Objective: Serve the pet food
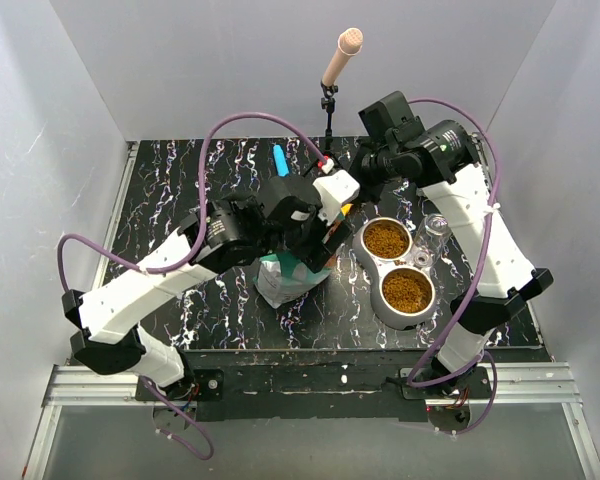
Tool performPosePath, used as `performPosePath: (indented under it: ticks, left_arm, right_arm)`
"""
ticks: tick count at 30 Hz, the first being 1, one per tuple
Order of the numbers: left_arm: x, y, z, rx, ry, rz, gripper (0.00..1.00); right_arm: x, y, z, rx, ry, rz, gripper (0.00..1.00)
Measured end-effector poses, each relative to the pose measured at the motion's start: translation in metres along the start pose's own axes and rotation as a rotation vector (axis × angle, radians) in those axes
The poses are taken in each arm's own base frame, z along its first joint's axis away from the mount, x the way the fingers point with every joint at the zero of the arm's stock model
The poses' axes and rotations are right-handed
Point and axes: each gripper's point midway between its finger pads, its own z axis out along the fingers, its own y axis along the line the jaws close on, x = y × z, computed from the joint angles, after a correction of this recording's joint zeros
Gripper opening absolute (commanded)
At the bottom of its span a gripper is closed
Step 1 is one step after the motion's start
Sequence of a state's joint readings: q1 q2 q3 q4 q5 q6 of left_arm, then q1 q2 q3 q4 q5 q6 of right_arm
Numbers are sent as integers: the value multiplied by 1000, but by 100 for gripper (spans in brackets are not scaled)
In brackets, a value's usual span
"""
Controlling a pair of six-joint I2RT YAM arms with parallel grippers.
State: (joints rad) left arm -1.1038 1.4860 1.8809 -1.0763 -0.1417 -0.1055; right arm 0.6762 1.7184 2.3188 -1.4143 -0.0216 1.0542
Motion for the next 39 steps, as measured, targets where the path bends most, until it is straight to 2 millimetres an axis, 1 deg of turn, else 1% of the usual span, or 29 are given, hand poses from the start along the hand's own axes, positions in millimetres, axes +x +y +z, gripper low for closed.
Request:
performPosePath:
  ticks: [3,7,9,10,11,12,14,15,16,17,18,19,21,22,24,26,27,29,32,35,37,39]
  left_arm:
    - [7,12,-2,-93,11,65,47]
    - [14,33,1,-211,31,111,18]
    - [14,39,1,-247,32,117,5]
    - [15,41,0,-259,29,115,0]
    - [16,42,0,-264,26,112,0]
    - [18,43,-1,-267,26,112,0]
    - [20,44,-3,-264,17,105,0]
    - [21,43,-5,-258,13,102,0]
    - [22,41,-6,-244,8,95,0]
    - [23,39,-7,-231,1,90,0]
    - [24,36,-9,-209,-7,84,0]
    - [25,33,-11,-187,-15,79,0]
    - [28,26,-15,-133,-22,76,0]
    - [30,22,-18,-106,-24,77,0]
    - [32,15,-21,-55,-21,80,0]
    - [33,9,-22,-15,-16,84,0]
    - [34,7,-22,-1,-14,88,0]
    - [34,5,-22,17,-12,92,0]
    - [33,6,-22,26,-14,91,0]
    - [33,6,-22,32,-15,90,0]
    - [33,5,-22,38,-14,90,0]
    - [33,5,-21,43,-13,89,0]
  right_arm:
    - [0,6,3,-23,9,13,1]
    - [-2,11,7,-46,5,9,1]
    - [-2,12,7,-55,6,-19,17]
    - [-2,12,7,-62,10,-44,23]
    - [-2,14,8,-82,21,-72,29]
    - [-1,20,6,-140,43,-128,34]
    - [-4,23,0,-224,67,-202,55]
    - [-6,23,-5,-280,77,-266,68]
    - [-9,22,-11,-336,68,-344,76]
    - [-11,17,-17,-373,50,-421,78]
    - [-11,9,-23,-402,24,-502,78]
    - [-6,-1,-29,-428,5,-581,78]
    - [14,-21,-41,-481,0,-734,75]
    - [24,-27,-47,-516,-5,-802,72]
    - [37,-30,-55,-601,-20,-932,72]
    - [43,-30,-55,-675,-48,-1033,73]
    - [44,-31,-51,-694,-58,-1062,73]
    - [46,-32,-39,-744,-86,-1131,73]
    - [51,-39,-22,-783,-105,-1193,71]
    - [47,-37,-19,-797,-148,-1251,69]
    - [45,-30,-21,-816,-187,-1293,65]
    - [45,-23,-21,-833,-213,-1329,57]
